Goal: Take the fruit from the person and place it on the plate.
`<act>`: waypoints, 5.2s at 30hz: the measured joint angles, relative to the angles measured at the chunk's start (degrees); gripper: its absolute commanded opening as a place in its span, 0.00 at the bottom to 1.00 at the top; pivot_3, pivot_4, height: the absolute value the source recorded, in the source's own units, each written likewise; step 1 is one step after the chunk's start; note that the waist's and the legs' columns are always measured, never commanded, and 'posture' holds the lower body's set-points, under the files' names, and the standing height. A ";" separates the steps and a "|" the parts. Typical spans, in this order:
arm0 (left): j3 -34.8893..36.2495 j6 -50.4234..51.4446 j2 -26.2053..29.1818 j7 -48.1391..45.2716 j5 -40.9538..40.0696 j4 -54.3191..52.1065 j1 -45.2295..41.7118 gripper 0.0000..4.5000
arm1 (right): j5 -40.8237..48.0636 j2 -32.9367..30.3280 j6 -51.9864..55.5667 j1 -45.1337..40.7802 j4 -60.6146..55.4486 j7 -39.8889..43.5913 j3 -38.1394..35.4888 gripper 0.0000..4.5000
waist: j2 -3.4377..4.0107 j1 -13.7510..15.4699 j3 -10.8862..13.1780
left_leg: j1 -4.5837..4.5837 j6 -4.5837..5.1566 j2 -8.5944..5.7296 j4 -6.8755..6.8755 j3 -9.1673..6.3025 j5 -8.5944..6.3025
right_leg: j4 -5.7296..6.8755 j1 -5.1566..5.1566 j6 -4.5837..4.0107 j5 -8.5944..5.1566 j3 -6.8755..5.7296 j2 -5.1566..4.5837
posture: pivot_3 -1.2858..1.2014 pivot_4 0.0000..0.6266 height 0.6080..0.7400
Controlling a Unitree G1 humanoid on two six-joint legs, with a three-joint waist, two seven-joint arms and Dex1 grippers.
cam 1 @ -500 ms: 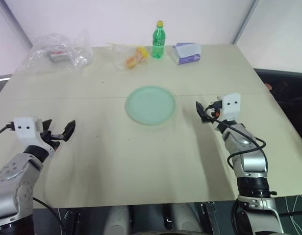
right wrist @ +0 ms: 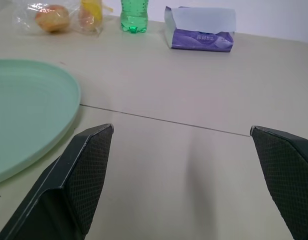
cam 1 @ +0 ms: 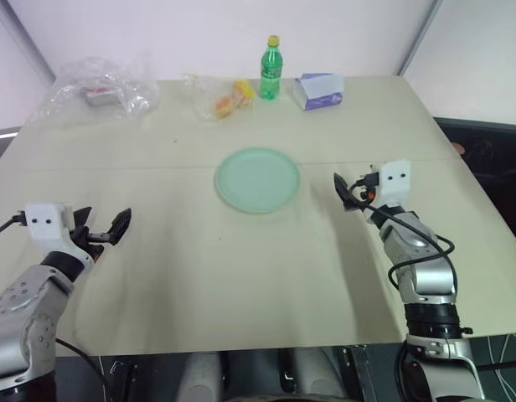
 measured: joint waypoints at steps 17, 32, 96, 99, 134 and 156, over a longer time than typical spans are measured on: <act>-0.02 0.00 -0.01 0.33 0.00 -0.02 -1.16 1.00 | -0.52 0.01 -0.10 0.02 0.02 -0.31 0.00 0.99 | 0.00 0.00 0.00 | 0.00 0.00 0.00 0.00 0.00 0.00 | 0.00 0.00 0.00 0.00 0.00 0.00 | 0.52 0.24 1.00; -0.02 0.00 -0.01 0.68 0.01 -0.02 -1.15 1.00 | -0.92 0.13 -0.10 0.02 0.02 -0.61 0.00 0.99 | 0.00 0.00 0.00 | 0.00 0.00 0.00 0.00 0.00 0.00 | 0.01 0.00 0.00 0.00 0.00 0.00 | 0.52 0.24 1.00; -20.29 -1.55 7.10 -13.87 1.22 17.07 -34.41 1.00 | 31.78 -14.98 25.74 -9.35 -19.21 23.67 2.18 0.99 | -0.17 1.36 -0.01 | -0.03 0.01 0.04 0.29 -0.07 0.00 | -0.02 0.16 0.03 0.01 -0.05 0.13 | 0.52 0.24 1.00; -21.51 -3.66 4.60 -14.80 2.01 19.25 -37.02 0.88 | 31.70 -14.38 25.72 -9.22 -19.33 22.79 2.20 1.00 | -0.17 1.38 -0.01 | -0.03 0.01 0.04 0.29 -0.07 0.00 | -0.02 0.16 0.03 0.01 -0.05 0.12 | 0.52 0.24 1.00; -47.13 -29.52 -12.44 -26.74 33.41 80.65 -69.85 0.52 | 23.23 -14.43 22.73 -2.56 -21.68 16.96 5.76 1.00 | -0.16 2.61 -0.01 | -0.89 0.39 0.03 0.96 -0.14 -0.21 | -0.01 -0.37 0.18 0.07 -0.10 0.21 | 0.52 0.24 1.00; -19.45 -15.81 -1.98 -15.19 18.37 53.72 -57.22 1.00 | 17.34 -11.16 15.32 -3.34 -15.10 13.44 3.19 1.00 | -0.08 0.77 -0.03 | -0.79 0.38 0.10 0.94 -0.15 -0.20 | 0.12 -0.37 0.24 0.11 -0.05 0.19 | 0.52 0.24 1.00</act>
